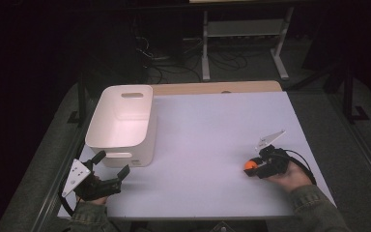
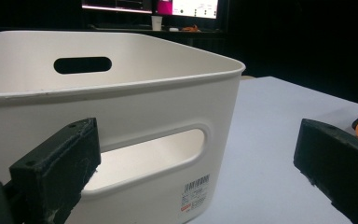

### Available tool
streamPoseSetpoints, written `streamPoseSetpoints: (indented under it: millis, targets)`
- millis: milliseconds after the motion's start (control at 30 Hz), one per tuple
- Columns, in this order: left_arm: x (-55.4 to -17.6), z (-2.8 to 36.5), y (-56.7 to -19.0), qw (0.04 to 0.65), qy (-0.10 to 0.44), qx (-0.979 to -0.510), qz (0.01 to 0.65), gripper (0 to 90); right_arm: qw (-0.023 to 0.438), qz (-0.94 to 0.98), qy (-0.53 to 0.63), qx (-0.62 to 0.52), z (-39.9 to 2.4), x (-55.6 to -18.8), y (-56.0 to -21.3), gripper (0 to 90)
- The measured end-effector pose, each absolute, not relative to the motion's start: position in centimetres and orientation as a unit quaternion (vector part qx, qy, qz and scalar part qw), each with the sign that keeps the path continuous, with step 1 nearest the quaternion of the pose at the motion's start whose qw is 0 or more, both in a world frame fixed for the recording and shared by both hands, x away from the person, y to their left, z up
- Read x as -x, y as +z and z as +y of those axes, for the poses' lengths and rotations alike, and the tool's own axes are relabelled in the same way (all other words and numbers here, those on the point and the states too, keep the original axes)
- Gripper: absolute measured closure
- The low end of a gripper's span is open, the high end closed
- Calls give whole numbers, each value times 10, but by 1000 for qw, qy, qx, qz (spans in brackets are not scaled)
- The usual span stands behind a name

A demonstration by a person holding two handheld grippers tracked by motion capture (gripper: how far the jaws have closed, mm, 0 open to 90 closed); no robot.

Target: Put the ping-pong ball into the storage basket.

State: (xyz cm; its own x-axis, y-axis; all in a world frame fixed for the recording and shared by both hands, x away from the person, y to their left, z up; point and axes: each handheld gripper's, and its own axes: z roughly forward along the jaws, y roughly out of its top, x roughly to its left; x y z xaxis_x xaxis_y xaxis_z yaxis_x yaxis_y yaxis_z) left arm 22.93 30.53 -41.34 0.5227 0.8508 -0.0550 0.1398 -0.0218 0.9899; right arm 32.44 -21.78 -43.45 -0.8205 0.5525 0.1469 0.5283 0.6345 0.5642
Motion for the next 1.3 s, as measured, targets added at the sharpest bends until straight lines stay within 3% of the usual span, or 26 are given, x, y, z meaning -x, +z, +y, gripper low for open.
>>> streamPoseSetpoints:
  millis: [1300]
  targets:
    - [-230,305,-413,584,302,-648,383,0,40,910,311,-271,-201,-335,-385,495]
